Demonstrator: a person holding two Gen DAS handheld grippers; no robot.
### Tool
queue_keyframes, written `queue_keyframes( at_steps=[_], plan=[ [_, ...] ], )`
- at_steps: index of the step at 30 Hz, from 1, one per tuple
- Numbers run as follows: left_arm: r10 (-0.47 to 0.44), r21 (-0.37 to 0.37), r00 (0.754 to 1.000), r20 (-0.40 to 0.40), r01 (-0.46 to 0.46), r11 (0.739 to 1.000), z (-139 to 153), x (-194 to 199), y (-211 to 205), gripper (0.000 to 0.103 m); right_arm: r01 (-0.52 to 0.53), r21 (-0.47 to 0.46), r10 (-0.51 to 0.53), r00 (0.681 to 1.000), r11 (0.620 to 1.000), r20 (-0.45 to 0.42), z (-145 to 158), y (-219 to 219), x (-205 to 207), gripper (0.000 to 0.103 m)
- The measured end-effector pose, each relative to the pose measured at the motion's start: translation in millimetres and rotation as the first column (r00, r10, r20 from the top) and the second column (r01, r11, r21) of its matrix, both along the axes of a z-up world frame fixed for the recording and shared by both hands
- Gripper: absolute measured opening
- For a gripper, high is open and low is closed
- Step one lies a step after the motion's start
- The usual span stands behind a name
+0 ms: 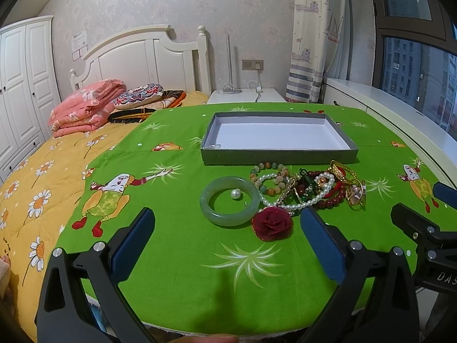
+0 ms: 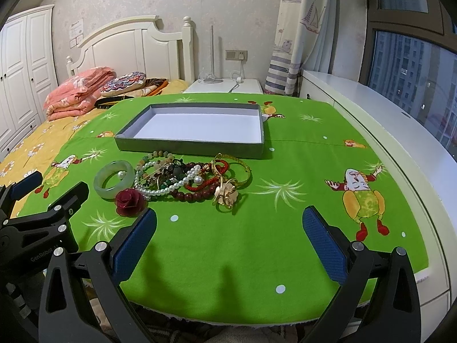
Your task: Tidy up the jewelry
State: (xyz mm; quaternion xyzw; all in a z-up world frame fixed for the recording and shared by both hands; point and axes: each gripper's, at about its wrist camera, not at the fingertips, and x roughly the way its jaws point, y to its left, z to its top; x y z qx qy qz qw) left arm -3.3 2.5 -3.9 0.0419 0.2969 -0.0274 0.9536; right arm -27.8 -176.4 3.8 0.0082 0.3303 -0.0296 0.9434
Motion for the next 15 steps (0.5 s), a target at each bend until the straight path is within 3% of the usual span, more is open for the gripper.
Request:
queue_keyframes(
  at_steps=[15],
  plan=[
    [0.001,-0.005,1.000,-0.012,-0.001,1.000,-3.2,0.6,3.5,0.099,-0.004,0.000,0.004,1.000,1.000,-0.006,-2.4,2.4,0.0,0.096]
  ],
)
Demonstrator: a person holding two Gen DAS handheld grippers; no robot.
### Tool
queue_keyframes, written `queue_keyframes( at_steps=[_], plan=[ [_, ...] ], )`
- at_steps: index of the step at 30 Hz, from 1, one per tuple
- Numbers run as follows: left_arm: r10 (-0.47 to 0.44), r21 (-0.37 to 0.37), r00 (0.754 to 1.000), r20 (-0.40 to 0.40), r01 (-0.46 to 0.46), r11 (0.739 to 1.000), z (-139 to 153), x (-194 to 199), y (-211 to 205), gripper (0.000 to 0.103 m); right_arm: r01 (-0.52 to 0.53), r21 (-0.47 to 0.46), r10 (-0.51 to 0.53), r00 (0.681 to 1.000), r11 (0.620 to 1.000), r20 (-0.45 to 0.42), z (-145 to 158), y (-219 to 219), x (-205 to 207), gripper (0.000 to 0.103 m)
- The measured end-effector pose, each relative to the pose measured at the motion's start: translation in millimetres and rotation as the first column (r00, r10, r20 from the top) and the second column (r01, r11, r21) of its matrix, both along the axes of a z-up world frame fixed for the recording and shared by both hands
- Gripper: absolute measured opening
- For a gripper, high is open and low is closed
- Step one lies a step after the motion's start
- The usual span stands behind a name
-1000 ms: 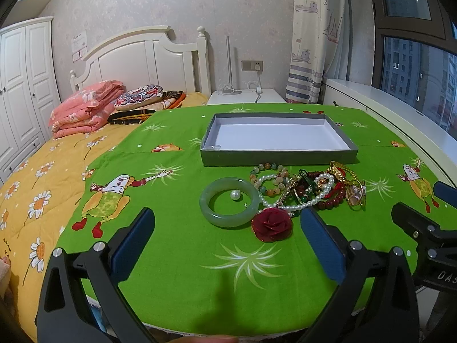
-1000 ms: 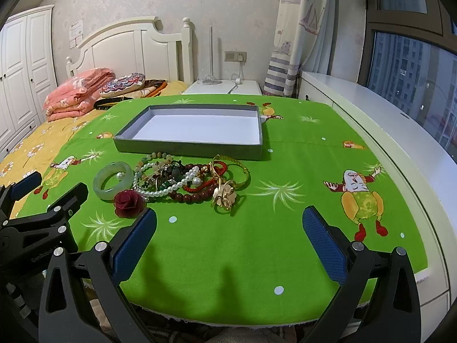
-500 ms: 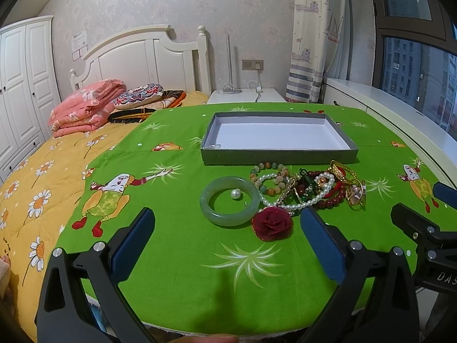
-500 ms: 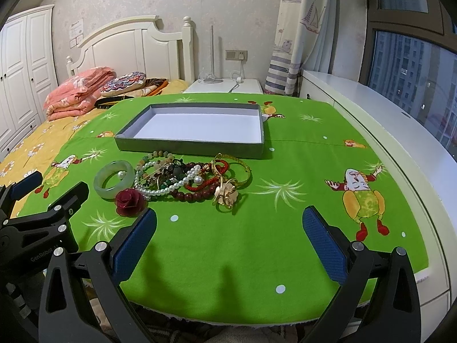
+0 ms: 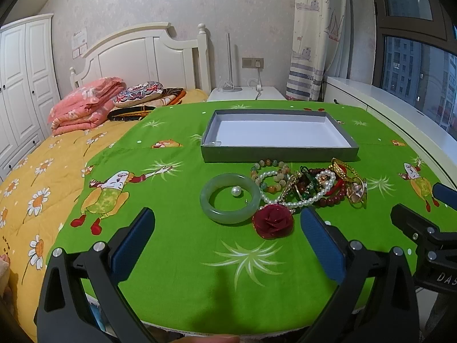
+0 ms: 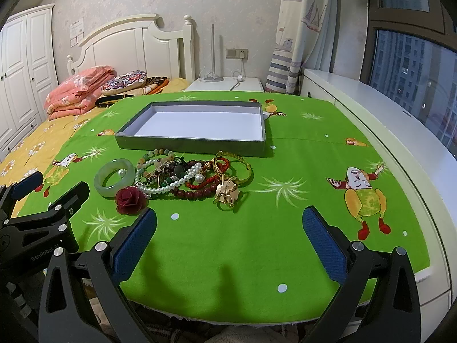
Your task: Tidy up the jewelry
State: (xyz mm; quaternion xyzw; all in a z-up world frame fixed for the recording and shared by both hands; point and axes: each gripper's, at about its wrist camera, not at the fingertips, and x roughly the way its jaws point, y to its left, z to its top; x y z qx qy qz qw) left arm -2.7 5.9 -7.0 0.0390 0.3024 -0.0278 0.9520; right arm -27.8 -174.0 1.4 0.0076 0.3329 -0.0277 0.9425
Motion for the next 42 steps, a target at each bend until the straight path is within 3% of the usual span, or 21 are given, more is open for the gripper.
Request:
queue_keyframes(
  at_steps=[10,15,18,20,23,27,33,35,38,42],
  plan=[
    [0.003,-0.016,0.999,-0.035,-0.003,1.000,-7.0,5.6,2.9,0.099,0.000,0.012,0.000,1.000,1.000,-0.009,-4.5,-2.9,2.2,0.096],
    [0.053,0.027,0.998,-0.041,-0.051,0.998,-10.5,8.7,7.1,0.099,0.018,0.033,-0.018,1.000,0.999,-0.013,-10.7,-12.0,7.0,0.096],
    [0.073,0.001,0.996,-0.049,-0.073,0.997,-10.5,12.3,17.9,0.099,0.010,0.092,-0.007,1.000,0.996,-0.031,-16.5,-22.9,12.9,0.096],
    [0.052,-0.019,0.993,-0.102,-0.054,0.998,-15.1,19.2,24.8,0.099,0.006,0.134,0.000,0.999,0.991,-0.040,-20.2,-30.7,18.7,0.096],
    [0.015,-0.039,0.986,-0.164,-0.022,0.999,-25.4,24.7,31.0,0.099,0.006,0.169,0.004,0.998,0.986,-0.057,-25.7,-38.4,28.5,0.087],
    [0.006,-0.148,0.972,-0.234,-0.042,0.988,-46.6,29.7,45.9,0.099,-0.005,0.234,0.030,0.994,0.972,-0.105,-37.7,-45.7,44.3,0.083],
    [0.068,-0.211,0.990,-0.128,-0.094,0.973,-48.0,27.9,51.9,0.098,-0.015,0.257,0.060,0.984,0.966,-0.168,-58.0,-38.7,73.5,0.074],
    [0.031,-0.186,0.985,-0.170,-0.063,0.981,-49.0,35.7,44.5,0.098,-0.008,0.267,0.050,0.987,0.964,-0.152,-57.6,-37.9,80.1,0.074],
    [-0.017,-0.092,0.977,-0.213,-0.003,0.996,-51.0,42.0,27.7,0.098,-0.008,0.259,0.049,0.987,0.966,-0.151,-57.1,-37.4,88.1,0.063],
    [-0.077,-0.068,0.955,-0.285,0.060,0.996,-59.8,50.4,10.6,0.098,-0.015,0.206,0.050,0.985,0.979,-0.165,-58.1,-33.3,94.1,0.052]
  ],
)
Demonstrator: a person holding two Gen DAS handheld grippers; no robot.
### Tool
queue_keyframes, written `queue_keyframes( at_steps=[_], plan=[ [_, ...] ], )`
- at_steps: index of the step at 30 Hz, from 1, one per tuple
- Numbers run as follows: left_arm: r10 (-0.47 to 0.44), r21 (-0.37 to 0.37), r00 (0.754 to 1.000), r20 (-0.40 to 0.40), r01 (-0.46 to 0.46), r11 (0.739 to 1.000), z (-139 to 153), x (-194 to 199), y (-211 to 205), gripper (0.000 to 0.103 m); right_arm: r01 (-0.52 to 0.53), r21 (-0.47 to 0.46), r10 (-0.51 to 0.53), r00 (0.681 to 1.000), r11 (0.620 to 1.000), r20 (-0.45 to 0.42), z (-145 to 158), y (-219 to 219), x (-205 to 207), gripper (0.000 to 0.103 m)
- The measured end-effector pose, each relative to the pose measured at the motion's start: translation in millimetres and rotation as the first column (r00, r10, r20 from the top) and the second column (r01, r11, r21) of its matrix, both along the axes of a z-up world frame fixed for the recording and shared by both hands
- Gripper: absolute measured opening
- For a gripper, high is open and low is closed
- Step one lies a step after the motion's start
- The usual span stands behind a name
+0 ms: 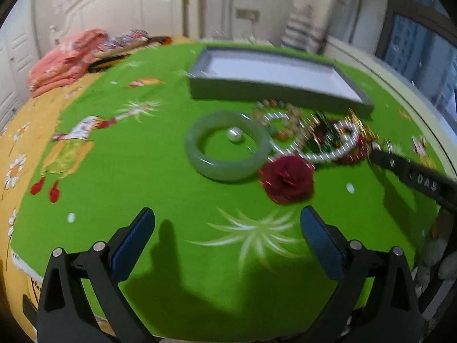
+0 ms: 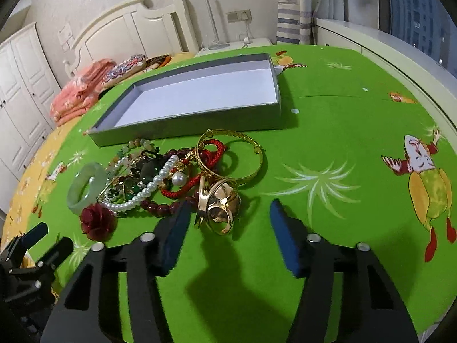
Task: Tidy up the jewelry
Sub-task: 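Carry the red rose into the tray with the left tool while the right tool carries gold rings there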
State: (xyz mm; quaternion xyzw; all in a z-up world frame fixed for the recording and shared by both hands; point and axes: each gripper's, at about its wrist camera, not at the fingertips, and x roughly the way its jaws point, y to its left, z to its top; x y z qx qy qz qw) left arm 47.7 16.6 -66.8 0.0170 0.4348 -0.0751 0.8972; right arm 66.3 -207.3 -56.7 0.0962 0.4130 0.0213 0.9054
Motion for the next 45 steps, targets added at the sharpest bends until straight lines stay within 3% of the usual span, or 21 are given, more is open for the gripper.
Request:
queue_keyframes(
  at_steps=[2,3,4,8,10,18,20,22,24,29,36,45],
  plan=[
    [-0.043,-0.003,0.999,0.008,0.043,0.999,-0.4,-0.3,-8.7,0.098,-0.019,-0.008,0.019,1.000,1.000,-0.004,0.9,0.1,1.6,0.043],
    [-0.060,-0.009,0.998,0.018,0.060,0.998,0.4,0.0,-12.1,0.098,-0.034,0.003,0.034,0.999,0.999,0.000,1.3,-0.1,1.3,0.030],
    [-0.067,-0.014,0.997,0.024,0.067,0.998,0.6,1.3,-14.2,0.098,-0.053,0.028,0.052,0.999,0.998,0.009,1.6,-1.4,0.5,0.024],
    [-0.066,-0.069,0.998,0.025,0.068,0.995,1.1,13.7,-18.2,0.092,-0.078,0.035,0.076,0.996,0.996,0.055,3.4,-4.5,-3.6,0.018],
    [-0.087,-0.064,0.996,0.005,0.087,0.994,-2.7,21.1,-24.4,0.082,-0.087,0.050,0.083,0.994,0.995,0.078,4.8,-7.6,-7.0,0.016],
    [-0.107,-0.034,0.994,0.013,0.107,0.994,-6.2,31.4,-41.5,0.080,-0.093,0.093,0.082,0.990,0.991,0.113,7.3,-20.0,-15.5,0.015],
    [-0.106,-0.029,0.994,0.016,0.106,0.994,-5.8,32.7,-43.8,0.075,-0.103,0.113,0.089,0.989,0.988,0.121,7.3,-22.2,-16.7,0.015],
    [-0.120,-0.008,0.992,0.028,0.120,0.993,-5.2,32.2,-48.4,0.056,-0.106,0.116,0.091,0.988,0.988,0.128,9.1,-22.4,-18.4,0.015],
    [-0.128,0.001,0.991,0.036,0.128,0.992,-4.2,31.1,-50.4,0.048,-0.108,0.119,0.091,0.986,0.987,0.136,10.8,-23.4,-19.7,0.015],
    [-0.138,-0.028,0.990,0.037,0.139,0.990,-0.3,24.1,-45.7,0.047,-0.109,0.127,0.089,0.984,0.986,0.153,15.0,-26.7,-22.9,0.015],
    [-0.138,-0.012,0.982,0.131,0.140,0.990,26.9,14.5,-41.3,0.047,-0.116,0.123,0.092,0.979,0.986,0.181,25.0,-28.4,-25.6,0.015],
    [-0.128,0.034,0.972,0.198,0.123,0.992,56.7,73.9,-35.9,0.047,-0.116,0.133,0.088,0.976,0.984,0.197,43.2,-39.2,6.6,0.015]
  ],
)
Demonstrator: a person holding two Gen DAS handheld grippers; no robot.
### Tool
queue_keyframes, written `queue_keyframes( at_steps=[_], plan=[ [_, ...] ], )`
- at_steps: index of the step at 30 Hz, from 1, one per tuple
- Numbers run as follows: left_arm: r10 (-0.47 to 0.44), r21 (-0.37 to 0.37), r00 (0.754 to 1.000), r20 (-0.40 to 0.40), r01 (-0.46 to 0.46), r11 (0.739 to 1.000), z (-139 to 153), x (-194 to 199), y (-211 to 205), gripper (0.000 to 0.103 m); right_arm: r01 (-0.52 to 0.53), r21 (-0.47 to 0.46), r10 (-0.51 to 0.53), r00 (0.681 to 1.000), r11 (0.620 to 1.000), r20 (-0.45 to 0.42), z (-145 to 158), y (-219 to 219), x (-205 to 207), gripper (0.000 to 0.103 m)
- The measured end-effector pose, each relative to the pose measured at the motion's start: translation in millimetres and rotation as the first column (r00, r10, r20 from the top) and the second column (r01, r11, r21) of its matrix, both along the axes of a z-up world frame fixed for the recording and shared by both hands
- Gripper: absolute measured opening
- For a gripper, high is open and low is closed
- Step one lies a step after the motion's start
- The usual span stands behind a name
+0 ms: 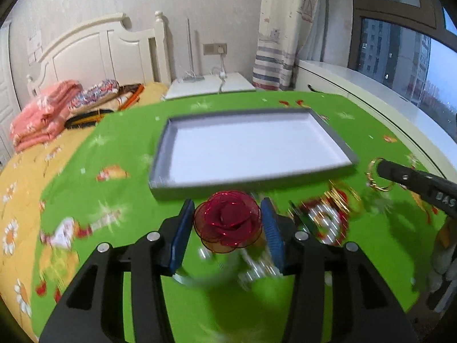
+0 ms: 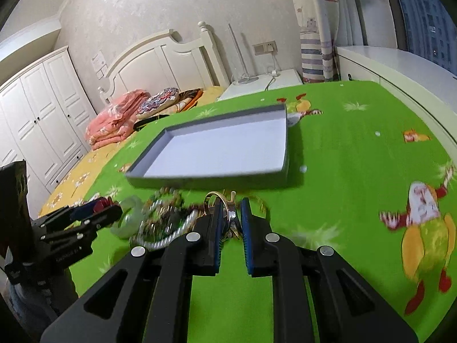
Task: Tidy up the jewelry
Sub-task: 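Carry the red rose into the tray with the left tool while the right tool carries gold rings there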
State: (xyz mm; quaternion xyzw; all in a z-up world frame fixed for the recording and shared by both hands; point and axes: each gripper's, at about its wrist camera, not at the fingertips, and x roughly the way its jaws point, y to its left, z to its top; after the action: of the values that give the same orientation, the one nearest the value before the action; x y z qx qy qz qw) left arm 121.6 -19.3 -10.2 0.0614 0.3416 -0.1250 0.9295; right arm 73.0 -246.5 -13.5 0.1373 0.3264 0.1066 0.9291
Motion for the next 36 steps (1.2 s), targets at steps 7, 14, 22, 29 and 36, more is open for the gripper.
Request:
queue_keyframes(
  at_steps=[7,14,22,29,36],
  plan=[
    [0.038,0.029,0.999,-0.028,-0.037,0.999,0.9,67.8,7.6,0.047,-0.016,-0.005,0.016,1.000,1.000,-0.015,14.4,-4.3,51.4,0.015],
    [0.061,0.086,0.995,-0.076,-0.054,0.995,-17.8,122.4,8.5,0.047,-0.048,0.066,0.055,0.992,0.997,-0.111,2.3,-6.0,114.7,0.015],
    [0.070,0.133,0.993,-0.097,-0.057,0.990,-30.9,140.7,11.9,0.047,-0.080,0.087,0.097,0.974,0.993,-0.204,-20.8,2.8,138.4,0.016],
    [0.078,0.155,0.987,-0.138,-0.057,0.986,-39.6,143.9,14.8,0.048,-0.073,-0.010,0.069,0.970,0.997,-0.233,-25.0,7.8,142.7,0.017],
    [0.013,0.135,0.992,-0.123,0.003,0.991,-37.7,135.9,11.7,0.073,-0.052,-0.085,0.034,0.979,0.995,-0.200,-23.3,2.9,148.0,0.046]
  ],
)
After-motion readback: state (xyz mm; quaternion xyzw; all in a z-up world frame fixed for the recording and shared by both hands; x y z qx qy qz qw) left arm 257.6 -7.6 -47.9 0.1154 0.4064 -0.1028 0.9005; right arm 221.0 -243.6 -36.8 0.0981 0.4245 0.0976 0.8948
